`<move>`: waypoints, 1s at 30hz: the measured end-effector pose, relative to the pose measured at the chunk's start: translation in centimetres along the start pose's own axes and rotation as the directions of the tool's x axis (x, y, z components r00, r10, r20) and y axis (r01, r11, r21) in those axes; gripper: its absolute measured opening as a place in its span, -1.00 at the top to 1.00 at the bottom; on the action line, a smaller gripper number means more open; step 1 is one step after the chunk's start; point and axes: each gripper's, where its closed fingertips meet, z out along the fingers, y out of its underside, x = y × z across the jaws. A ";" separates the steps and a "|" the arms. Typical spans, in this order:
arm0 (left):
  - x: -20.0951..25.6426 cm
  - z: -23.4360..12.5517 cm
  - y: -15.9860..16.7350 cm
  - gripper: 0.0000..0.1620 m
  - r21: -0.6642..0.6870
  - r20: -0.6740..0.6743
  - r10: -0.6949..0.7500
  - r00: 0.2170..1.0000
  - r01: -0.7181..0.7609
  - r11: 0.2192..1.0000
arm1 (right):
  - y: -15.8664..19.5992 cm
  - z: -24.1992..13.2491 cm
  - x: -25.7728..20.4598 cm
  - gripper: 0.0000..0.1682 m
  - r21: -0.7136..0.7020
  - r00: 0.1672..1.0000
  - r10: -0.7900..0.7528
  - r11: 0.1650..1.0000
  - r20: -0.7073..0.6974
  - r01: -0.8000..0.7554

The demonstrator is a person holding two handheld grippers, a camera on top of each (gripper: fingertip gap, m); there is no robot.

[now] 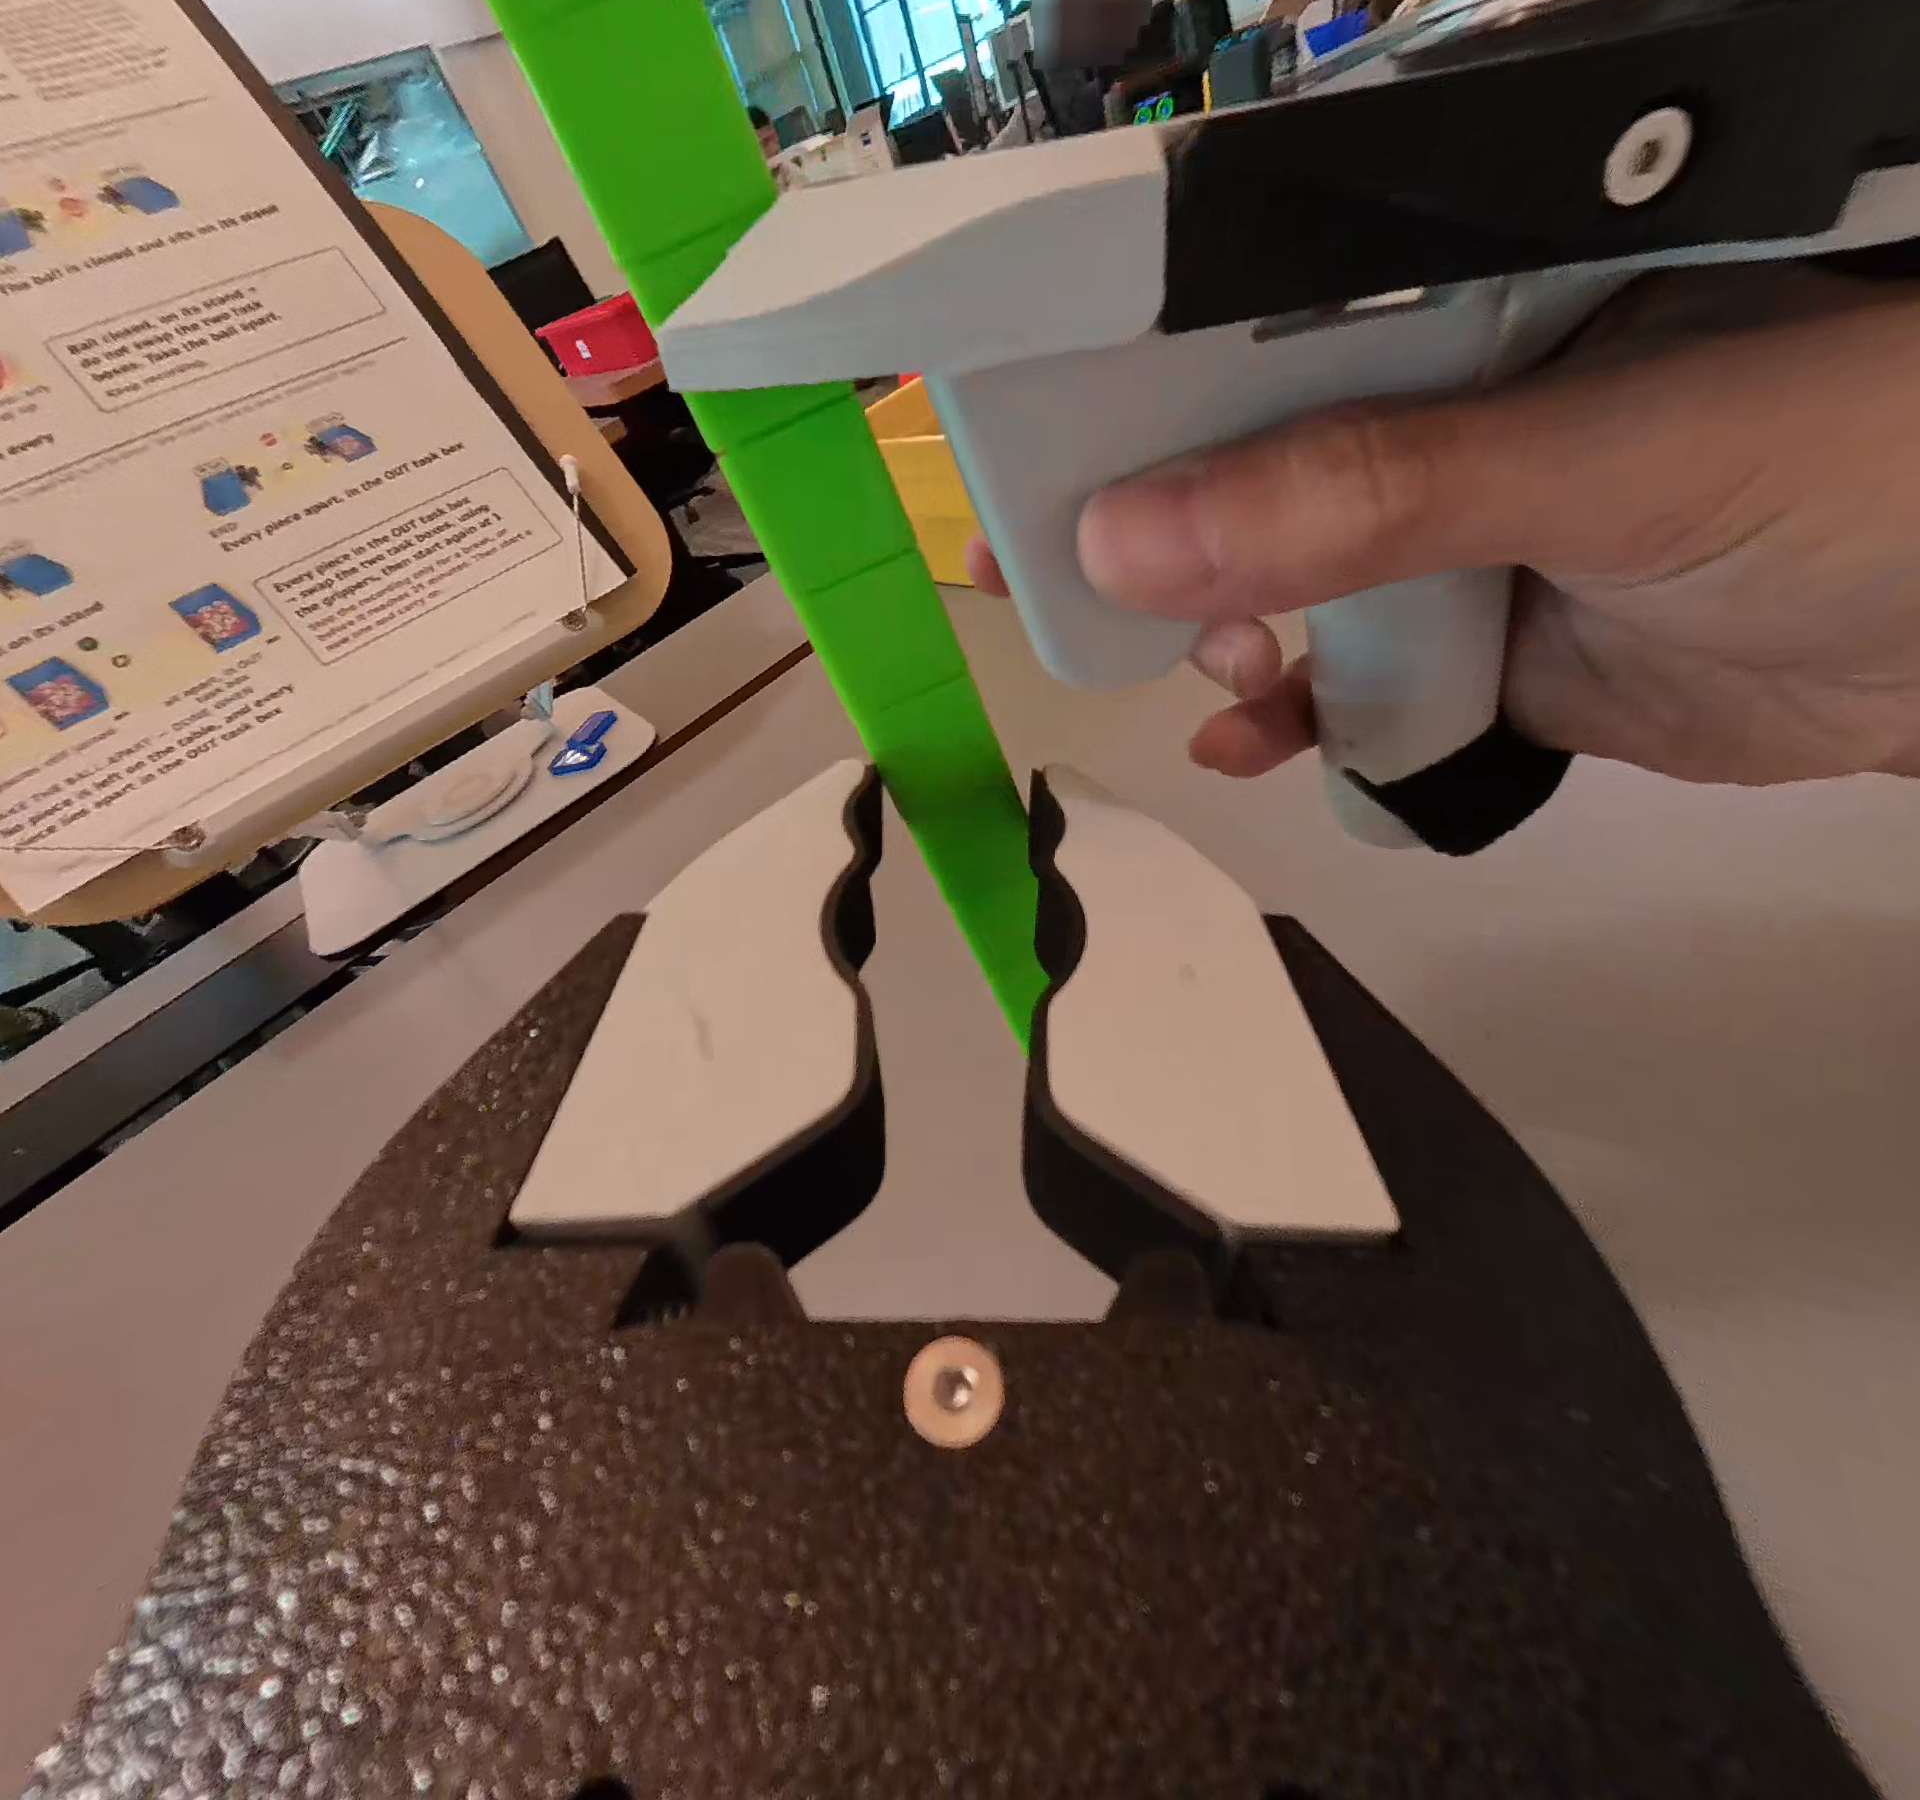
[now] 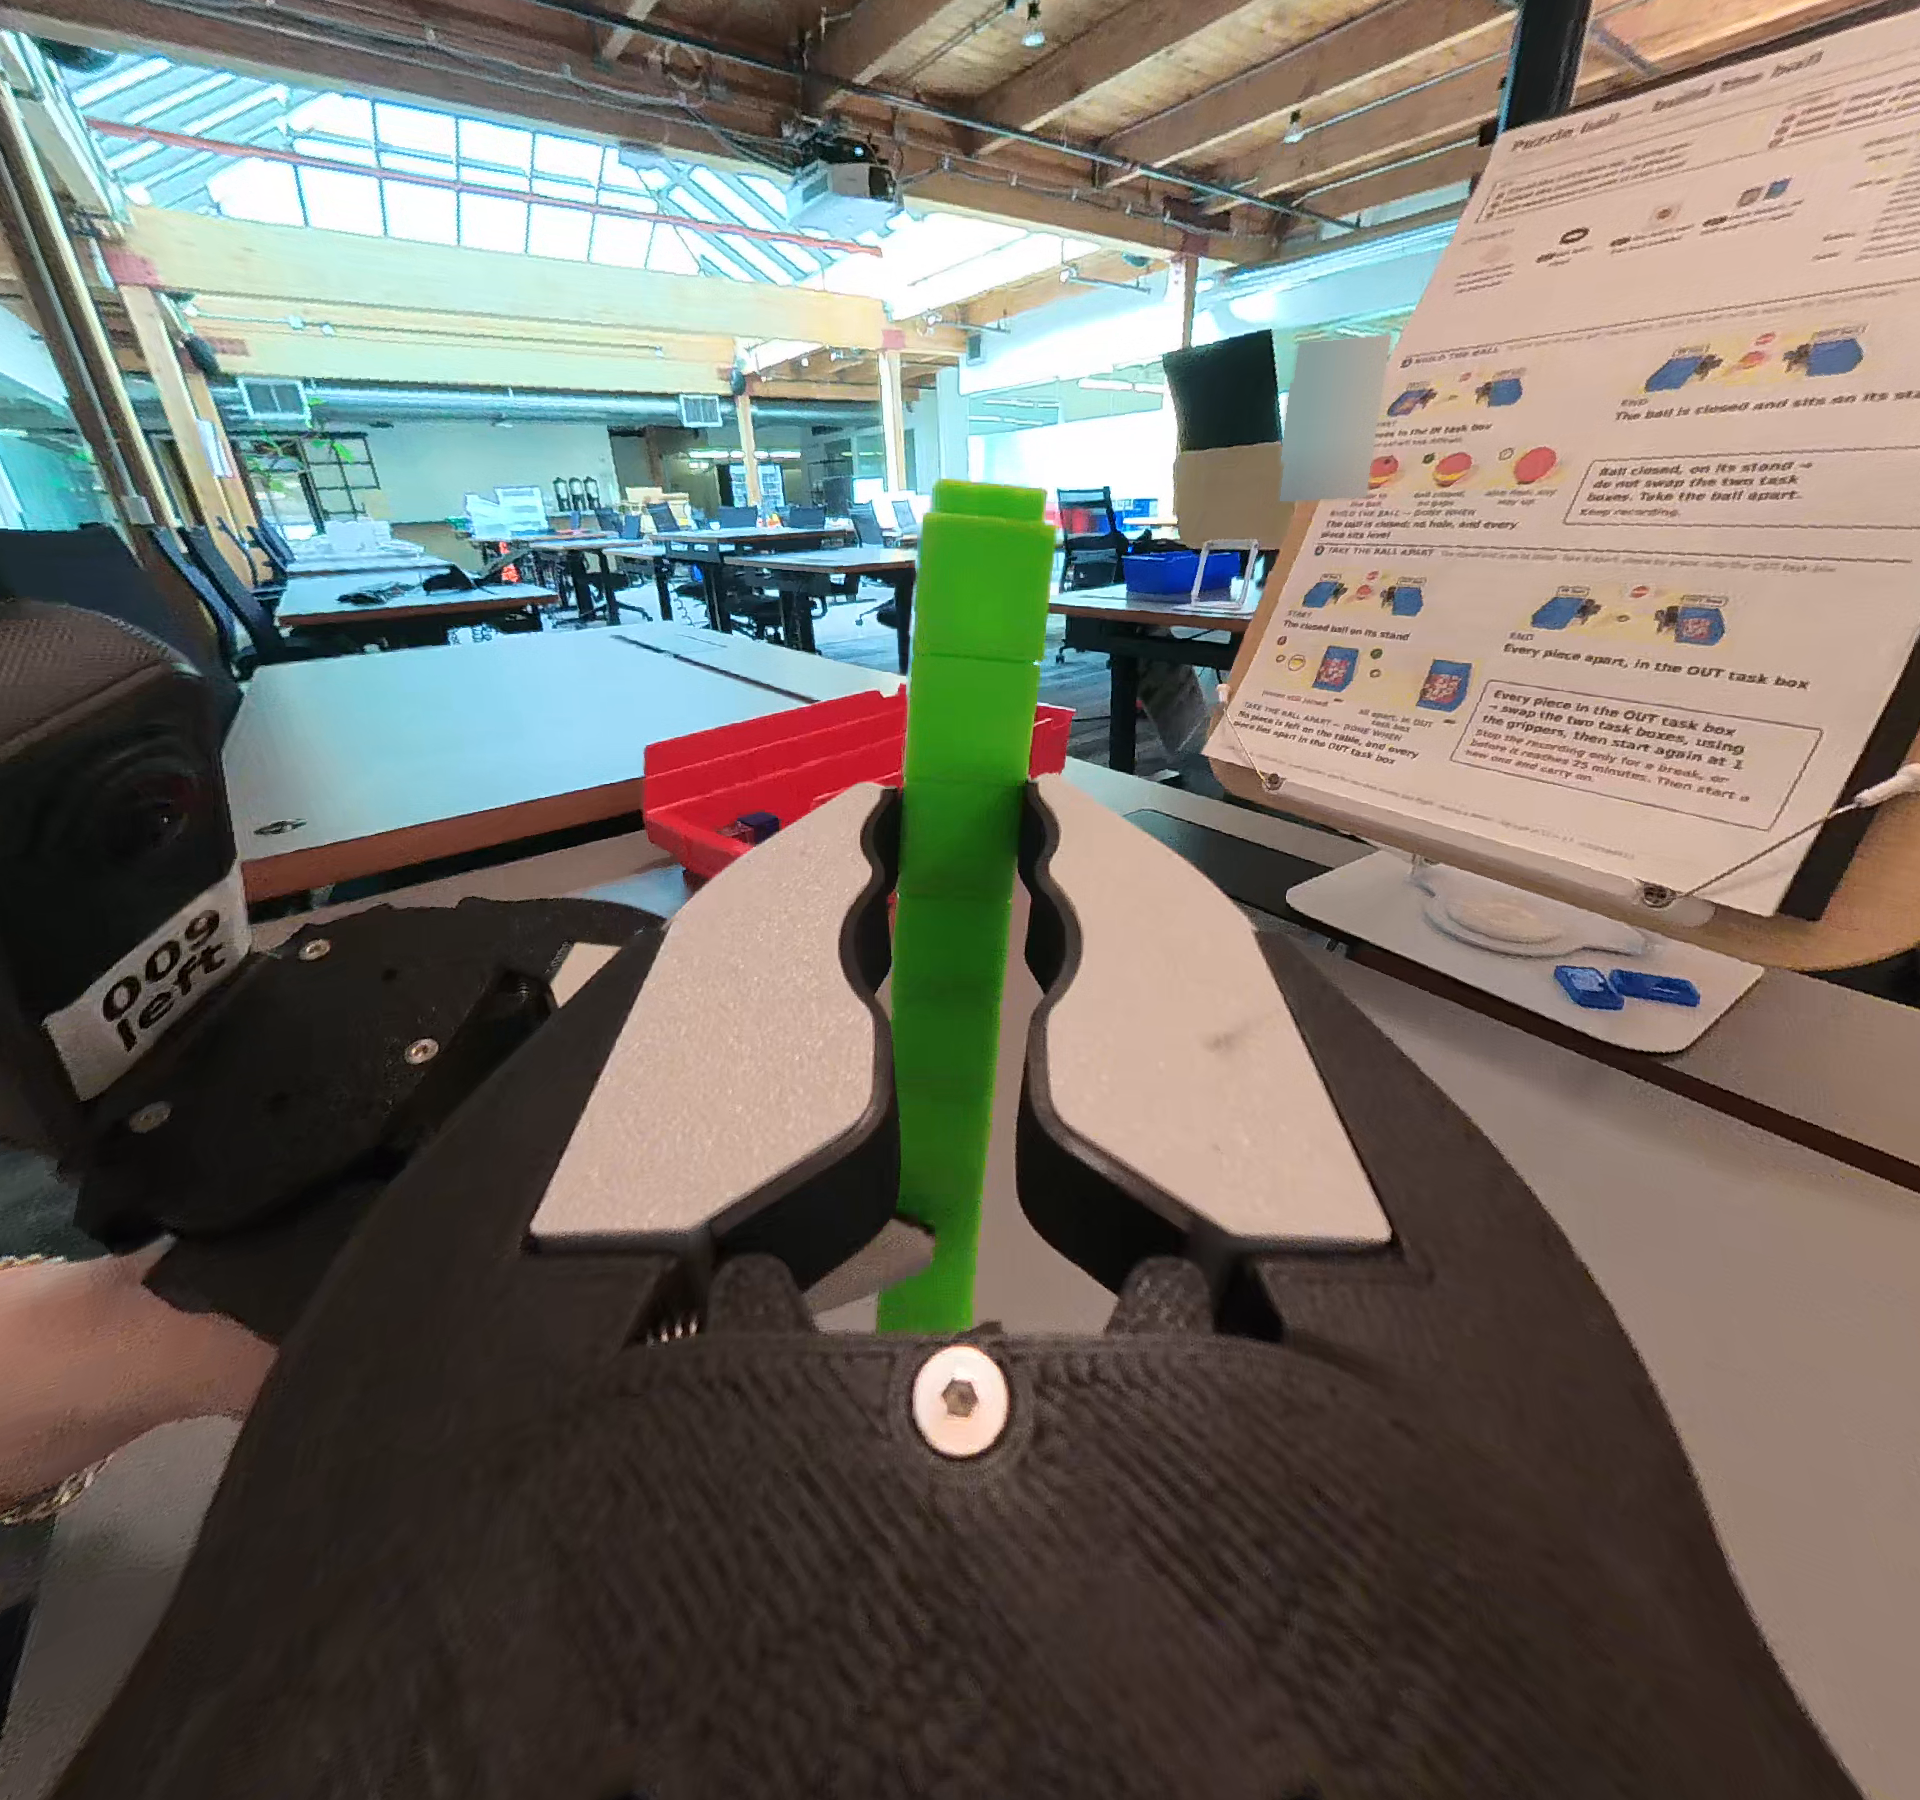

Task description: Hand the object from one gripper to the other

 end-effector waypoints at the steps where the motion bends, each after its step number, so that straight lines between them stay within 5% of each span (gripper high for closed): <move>1: -0.2 0.0 0.2 0.69 -0.009 0.007 0.000 1.000 0.000 1.000 | 0.1 0.0 -0.1 0.74 -0.012 1.000 -0.016 1.000 0.001 0.016; 6: -1.2 -0.3 0.6 0.73 -0.020 -0.056 -0.041 0.998 0.040 0.999 | 0.4 -0.3 -0.8 0.73 -0.071 0.989 -0.065 0.995 0.132 0.075; 8: -1.0 -0.7 0.2 0.73 0.004 -0.152 -0.086 0.985 0.087 0.996 | 0.5 -0.9 -1.0 0.56 -0.094 0.971 -0.089 0.989 0.221 0.112; 12: 1.4 -2.7 -0.7 0.73 0.022 -0.517 -0.175 0.838 0.217 0.976 | -1.0 -2.2 -1.9 0.41 -0.063 0.928 0.013 0.998 0.372 0.011; 16: 2.9 -4.2 0.2 0.73 0.000 -0.671 -0.134 0.729 0.181 0.983 | -3.3 -2.6 -1.6 0.42 0.025 0.922 0.093 0.994 0.376 -0.110; 20: 4.3 -4.9 1.5 0.73 -0.015 -0.736 -0.082 0.672 0.105 0.994 | -2.3 -2.8 -3.4 0.42 -0.048 0.899 0.052 0.998 0.435 -0.035; 25: 4.9 -5.3 2.2 0.73 -0.035 -0.773 -0.091 0.627 0.102 0.994 | -1.2 -3.4 -5.1 0.71 -0.107 0.841 0.040 0.994 0.539 0.021; 28: 4.0 -4.5 1.9 0.73 -0.010 -0.721 -0.092 0.686 0.122 0.993 | -1.7 -3.2 -4.7 0.71 -0.072 0.864 -0.005 0.996 0.503 0.048; 30: 3.2 -4.0 1.4 0.56 0.014 -0.673 -0.102 0.732 0.150 0.989 | -2.5 -2.9 -3.8 0.73 -0.037 0.899 -0.018 0.999 0.437 0.038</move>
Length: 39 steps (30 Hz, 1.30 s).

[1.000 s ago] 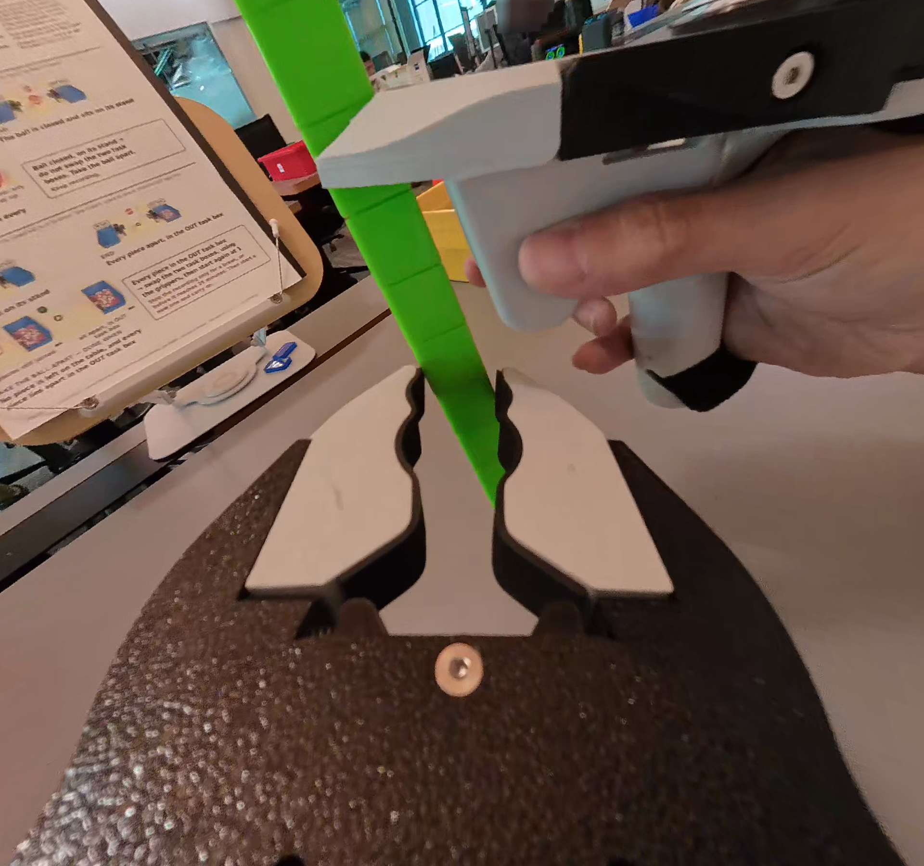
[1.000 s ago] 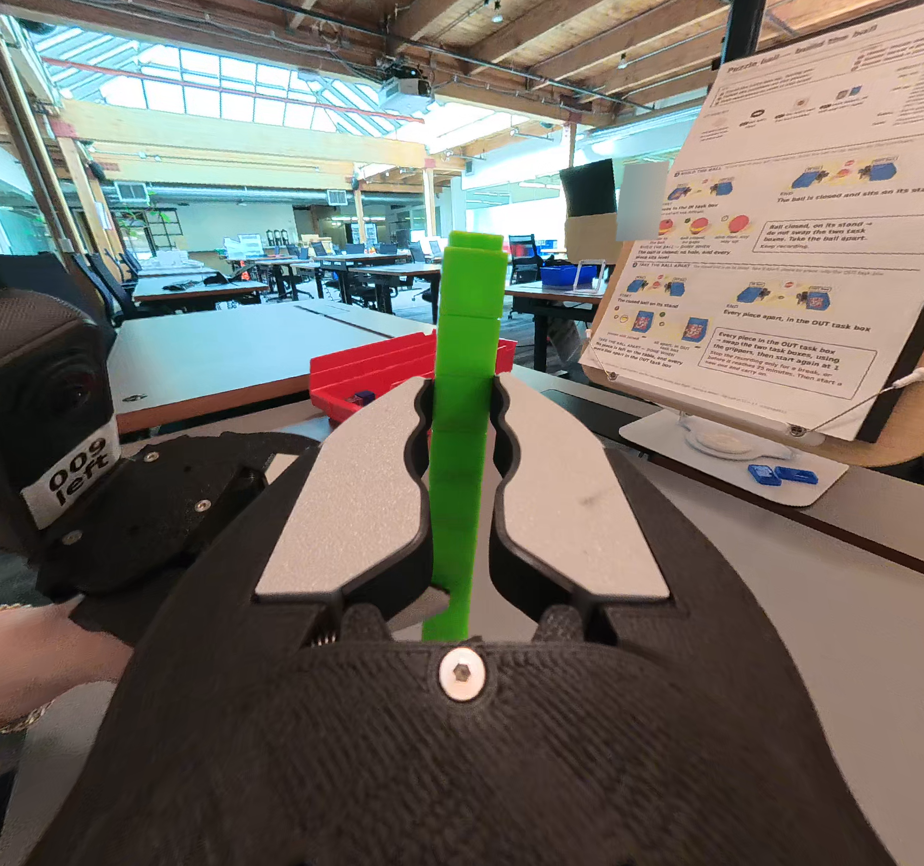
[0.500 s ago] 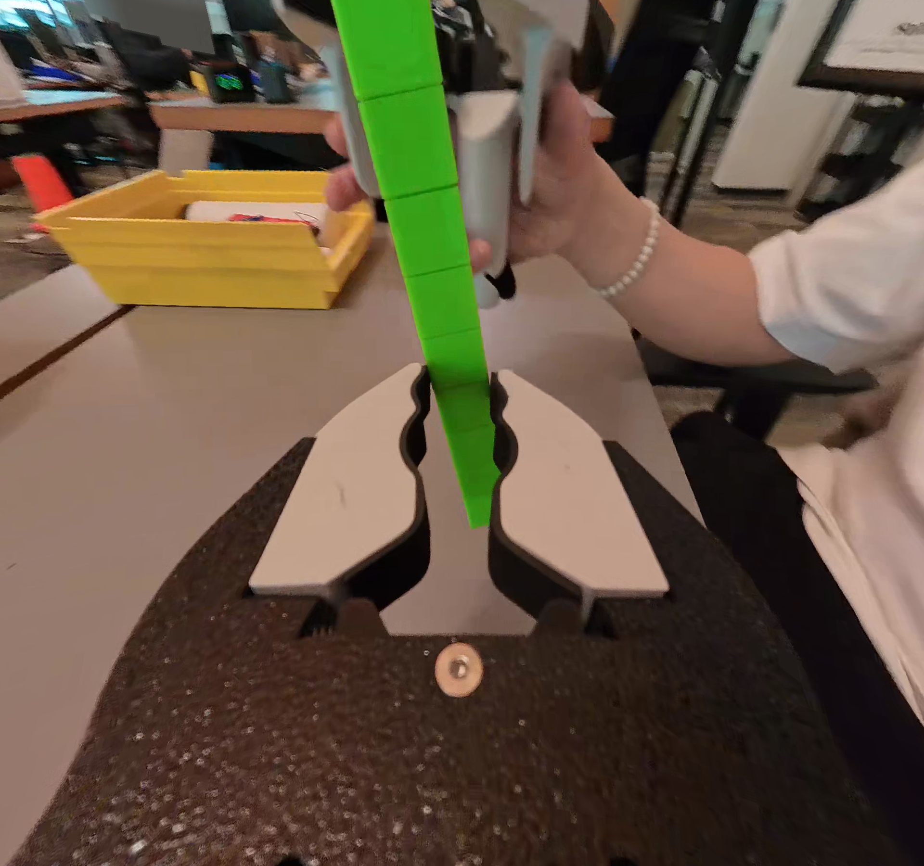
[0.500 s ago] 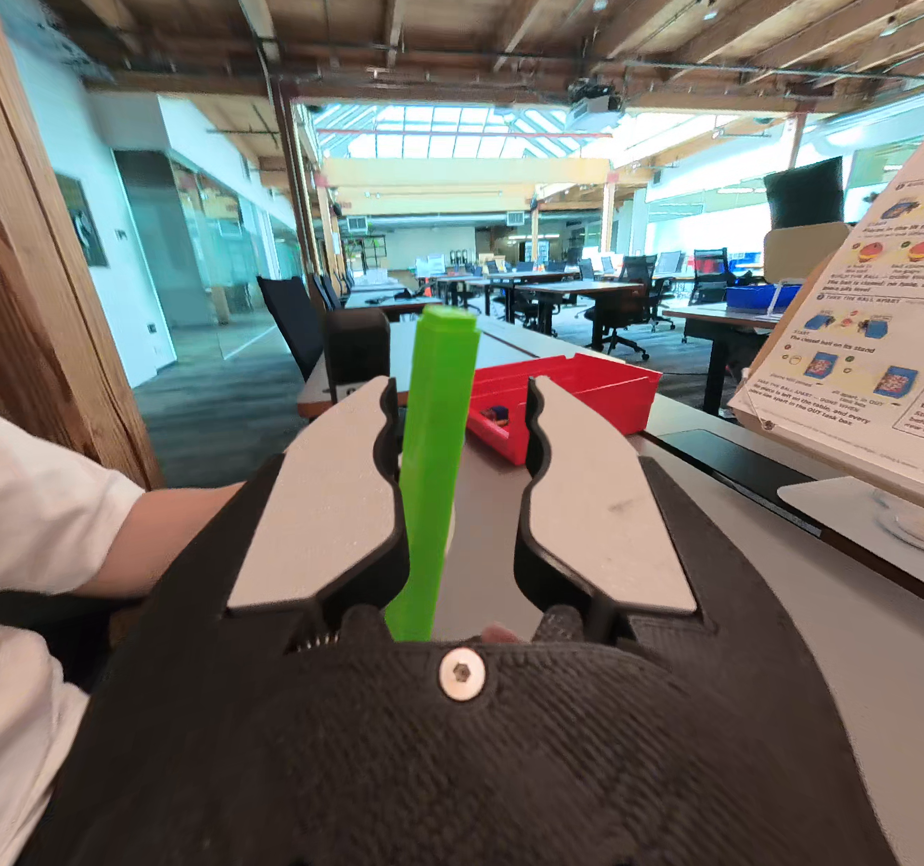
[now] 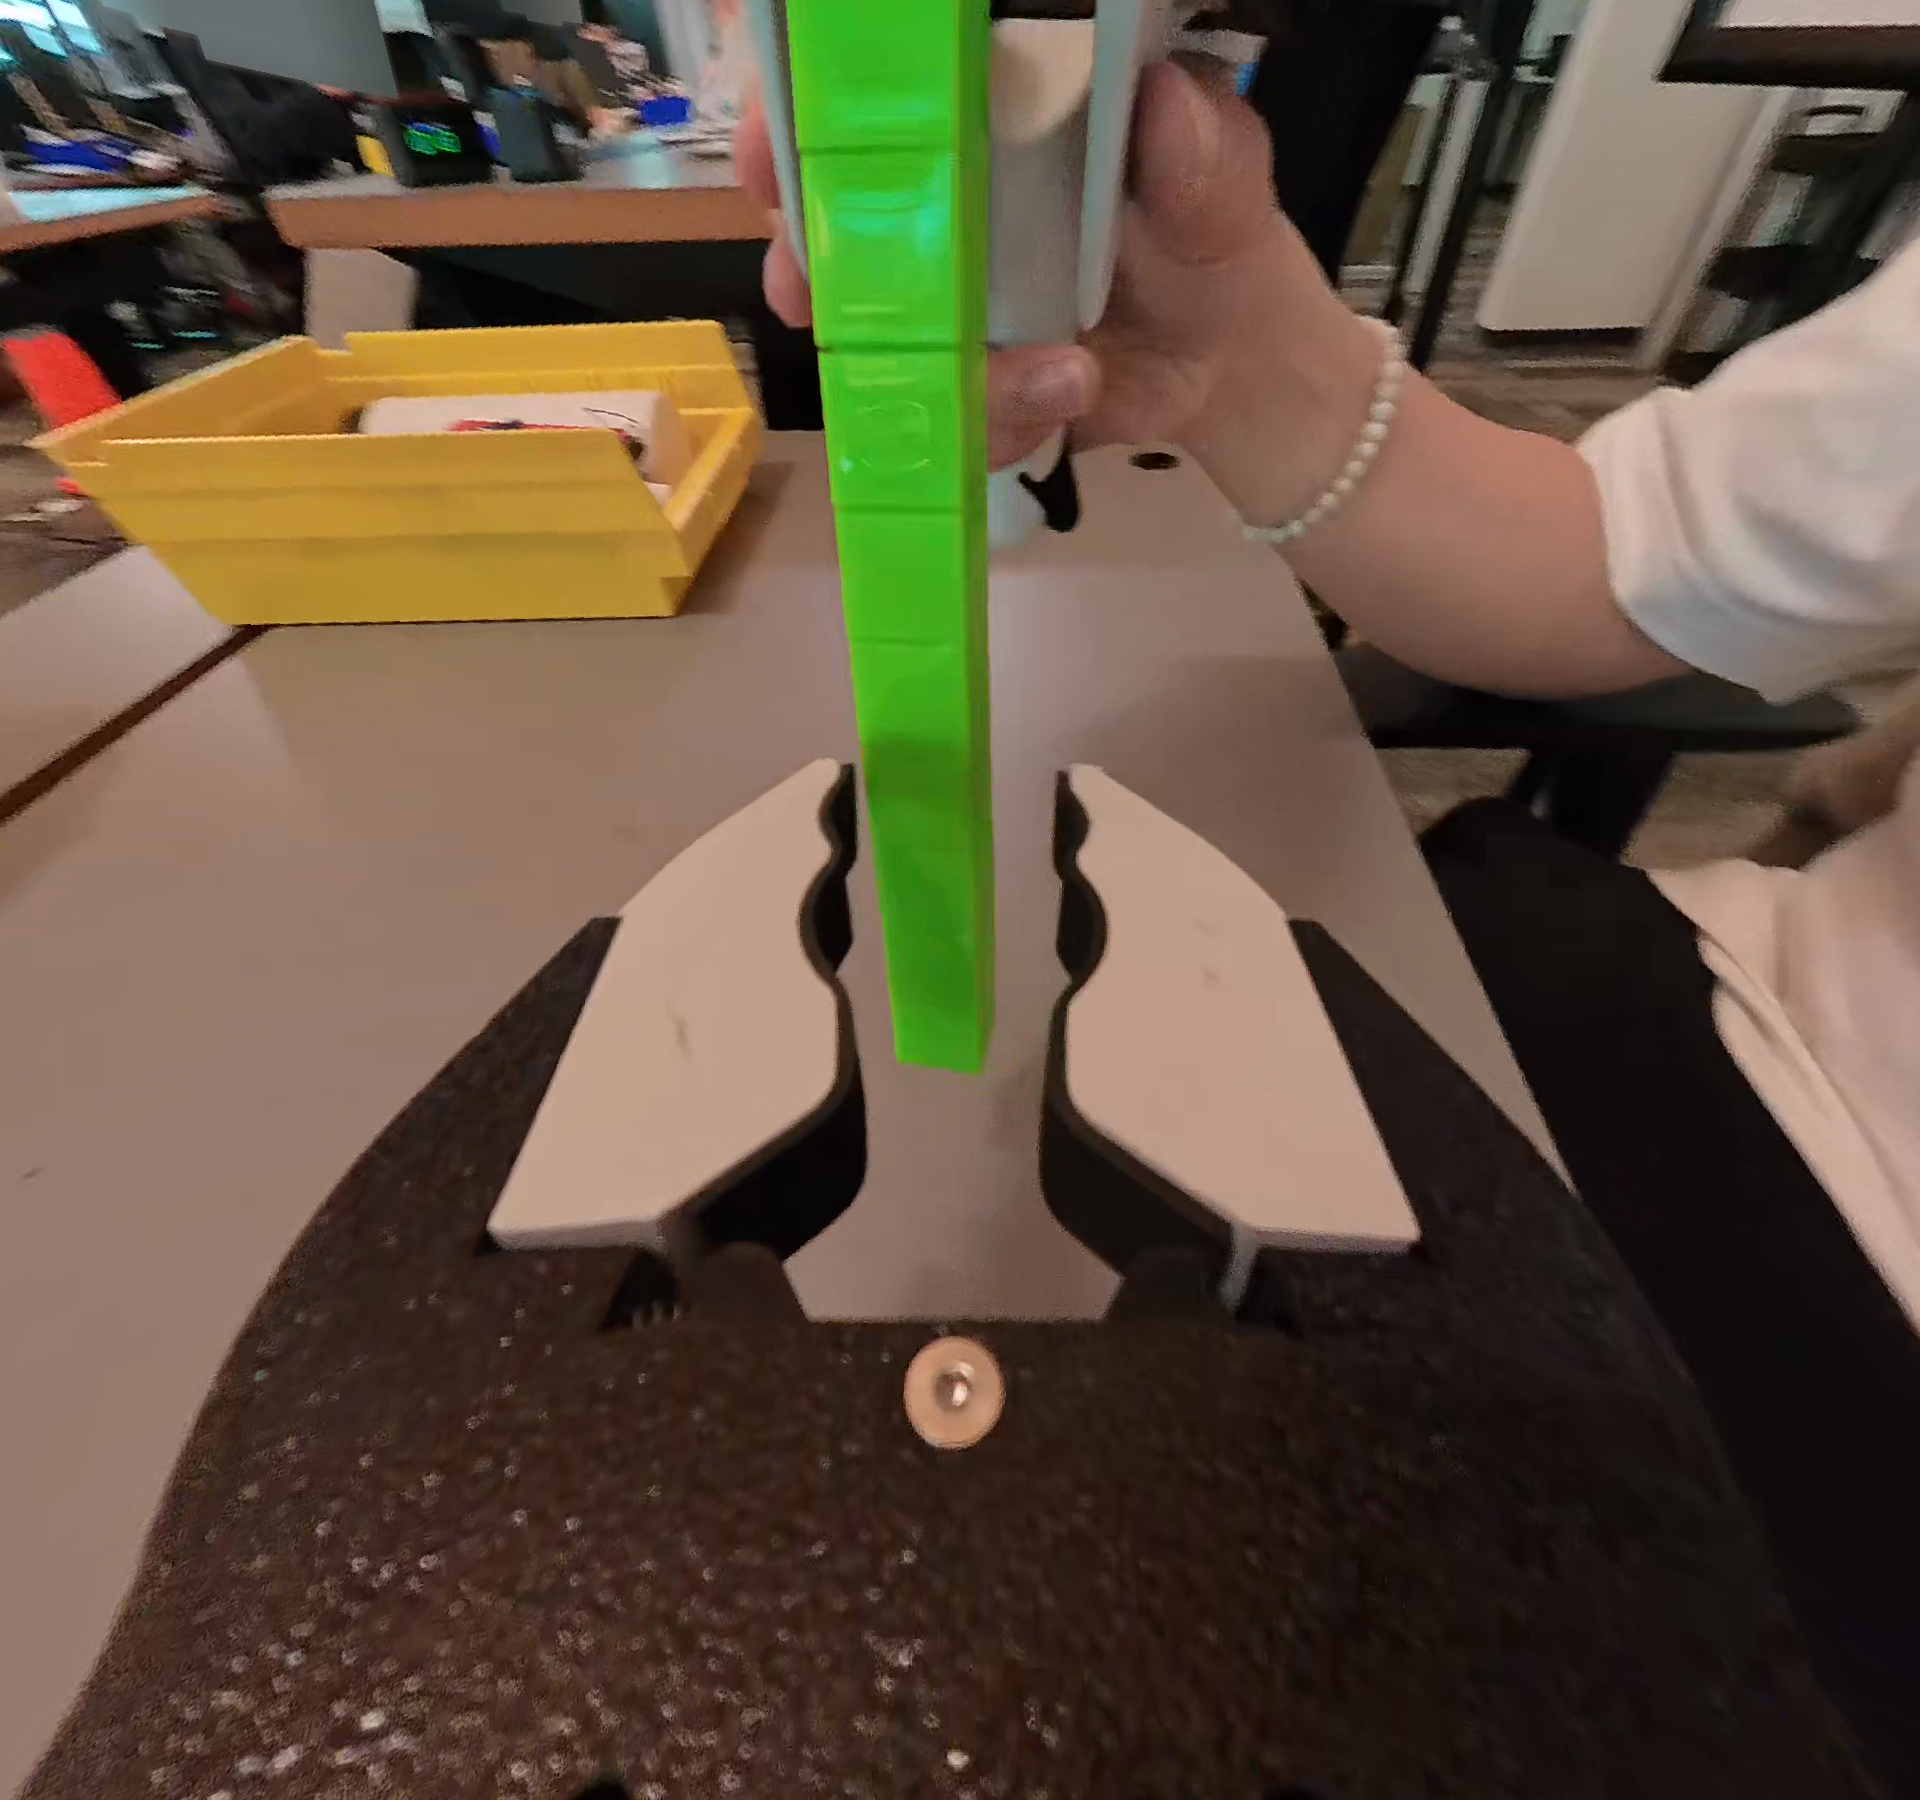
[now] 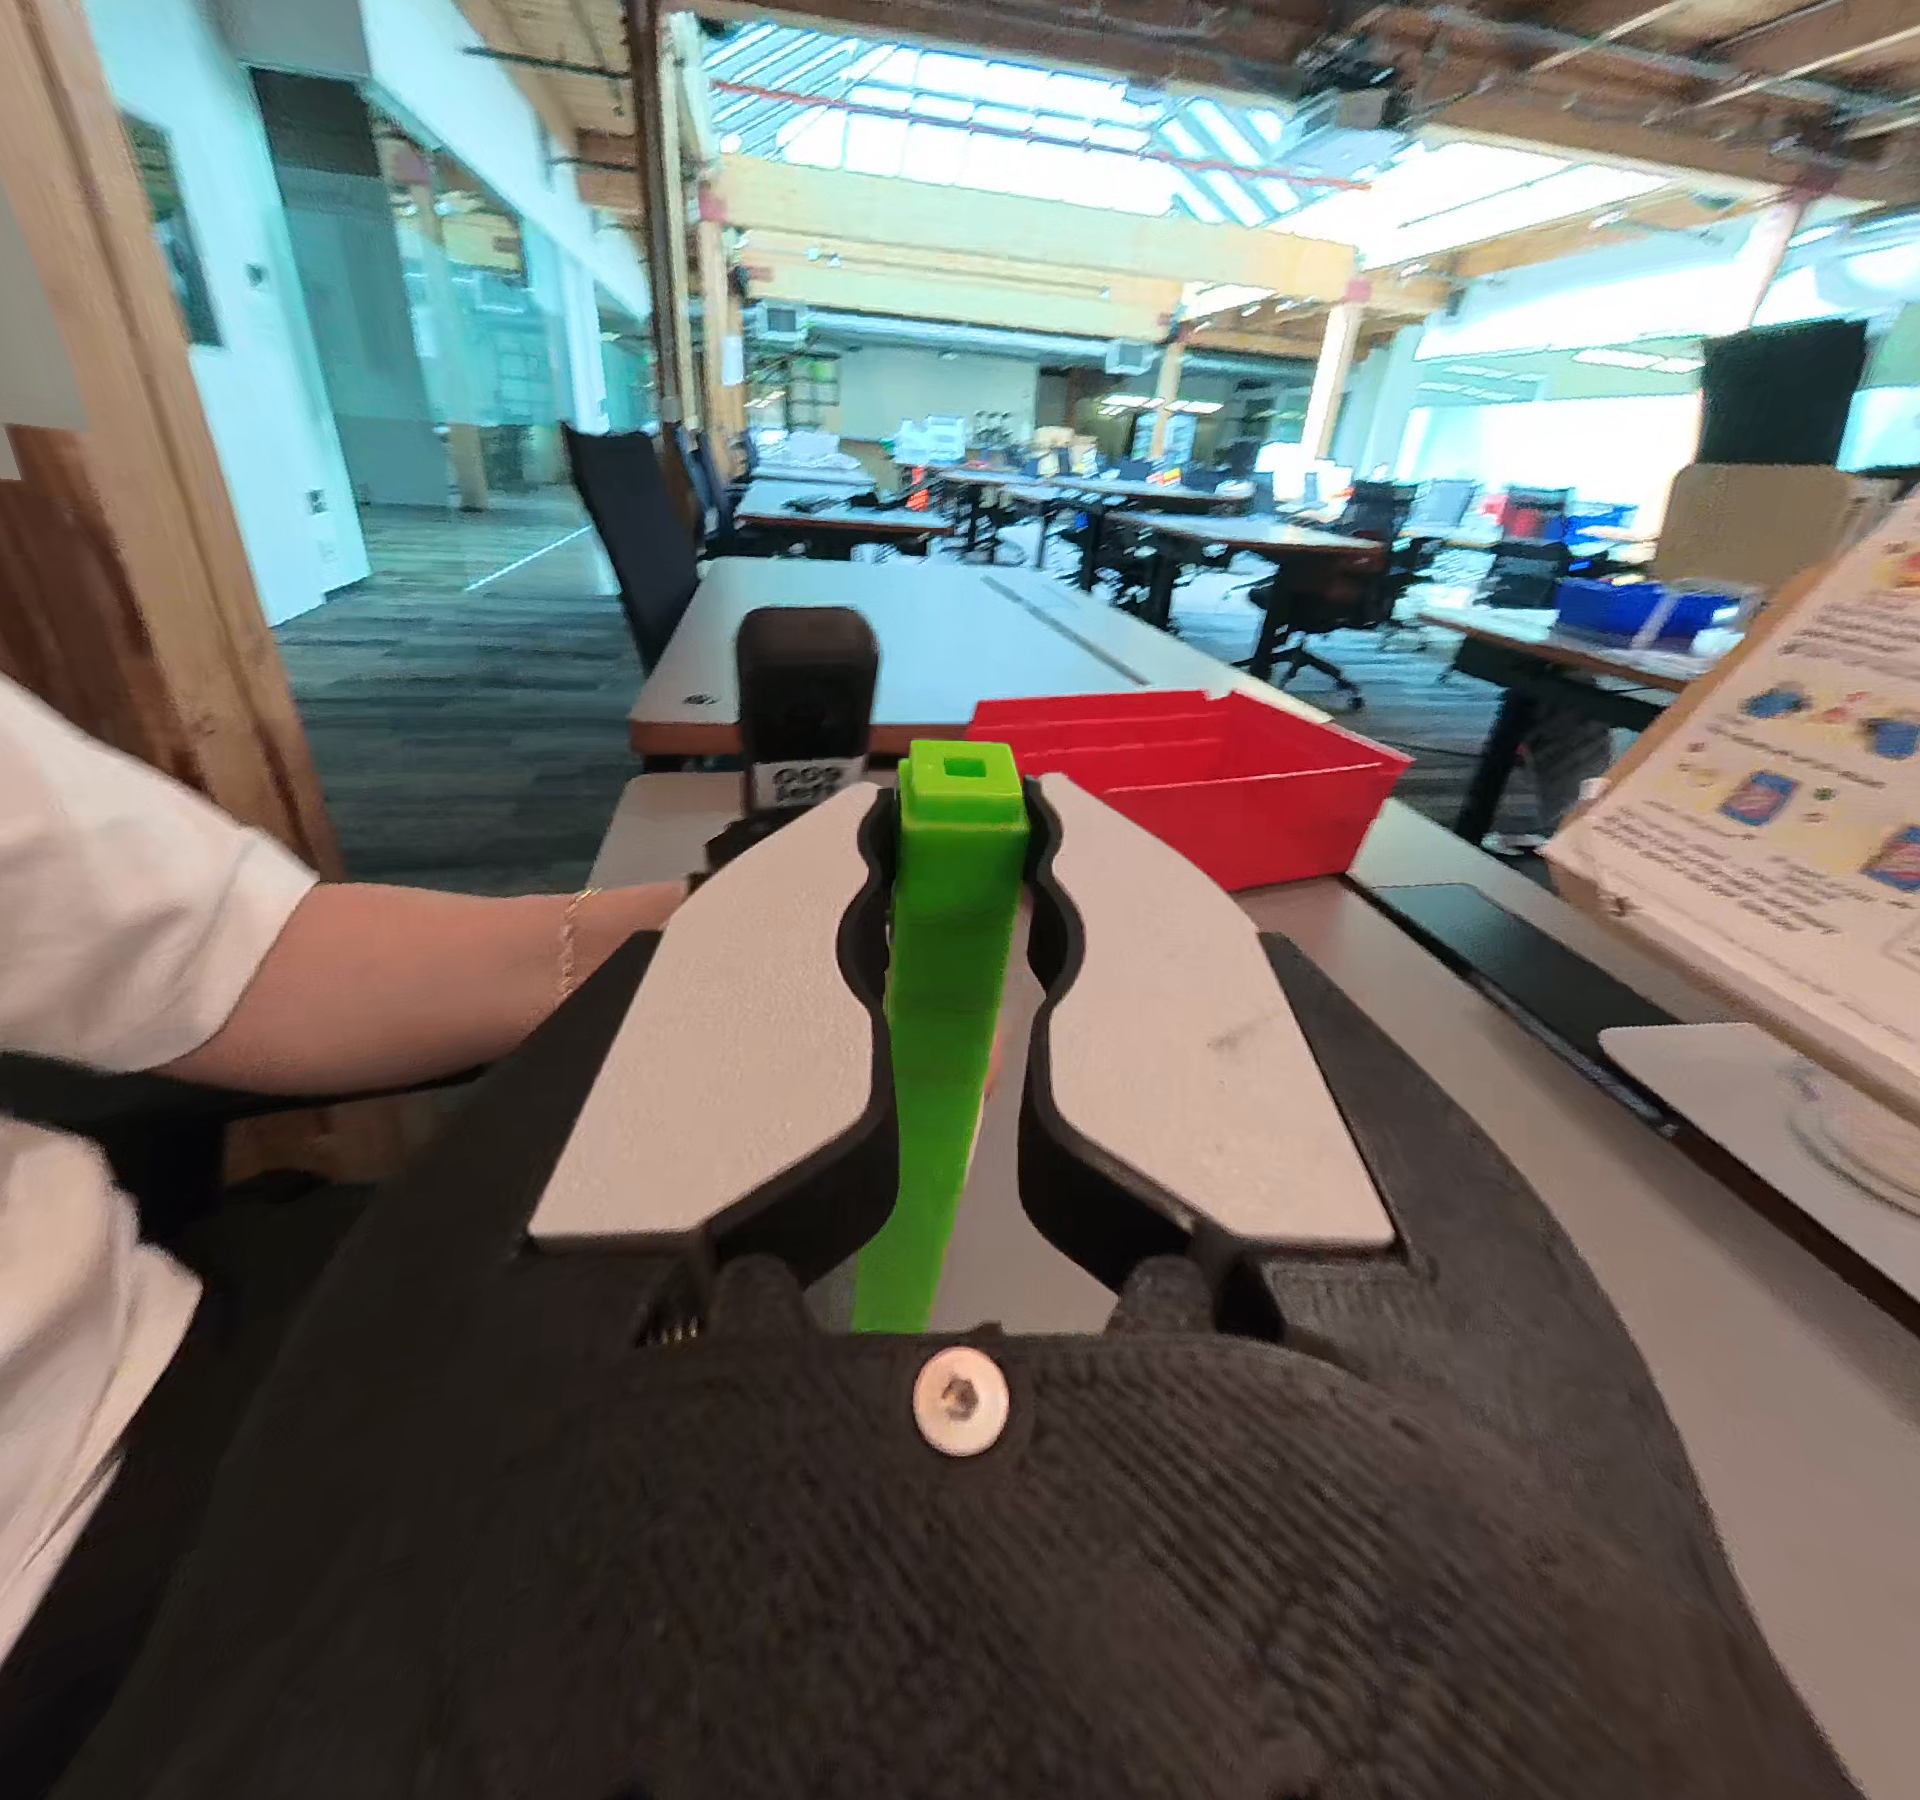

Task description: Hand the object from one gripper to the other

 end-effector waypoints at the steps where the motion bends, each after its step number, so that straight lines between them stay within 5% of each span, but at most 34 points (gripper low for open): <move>1: -0.6 0.0 -0.1 0.49 0.000 0.046 0.008 0.999 -0.008 1.000 | -0.4 -0.2 0.7 0.73 0.017 0.999 -0.003 1.000 -0.049 0.003; 4: -2.0 0.3 0.3 0.24 -0.064 0.174 0.059 0.983 -0.048 0.997 | -1.5 -1.1 2.9 0.73 0.069 0.976 0.018 0.998 -0.217 -0.003; 8: -3.3 1.4 1.4 0.23 -0.192 0.315 0.137 0.939 -0.078 0.978 | -2.0 -2.2 4.9 0.73 0.108 0.917 0.047 0.994 -0.397 -0.005; 12: -4.7 2.1 0.7 0.34 -0.274 0.516 0.309 0.799 -0.188 0.943 | -1.6 -2.2 5.5 0.73 0.133 0.880 0.087 0.991 -0.468 -0.027; 15: -4.8 2.2 0.1 0.62 -0.326 0.594 0.407 0.694 -0.255 0.911 | -1.5 -1.7 5.2 0.74 0.156 0.882 0.117 0.987 -0.457 -0.050; 20: -5.2 1.7 -0.1 0.69 -0.278 0.613 0.364 0.701 -0.240 0.930 | -1.7 -1.6 4.5 0.73 0.122 0.914 0.048 0.993 -0.402 0.001; 26: -4.6 0.9 -0.4 0.74 -0.001 0.421 -0.013 0.907 0.015 1.000 | -0.9 -1.9 4.0 0.28 0.067 0.972 0.127 0.991 -0.196 -0.116; 29: -2.9 1.1 -1.3 0.74 0.142 0.193 -0.190 0.963 0.164 0.976 | -0.5 -1.7 3.5 0.31 0.086 0.970 0.226 0.972 -0.091 -0.218; 33: -0.6 1.1 -2.6 0.74 0.229 -0.073 -0.273 0.959 0.282 0.932 | 3.1 -0.4 1.2 0.46 -0.129 0.978 0.205 0.971 0.026 -0.201; 39: 0.6 1.0 -2.6 0.74 0.232 -0.194 -0.286 0.938 0.328 0.916 | 4.4 0.6 0.0 0.70 -0.176 0.985 0.160 0.973 0.067 -0.147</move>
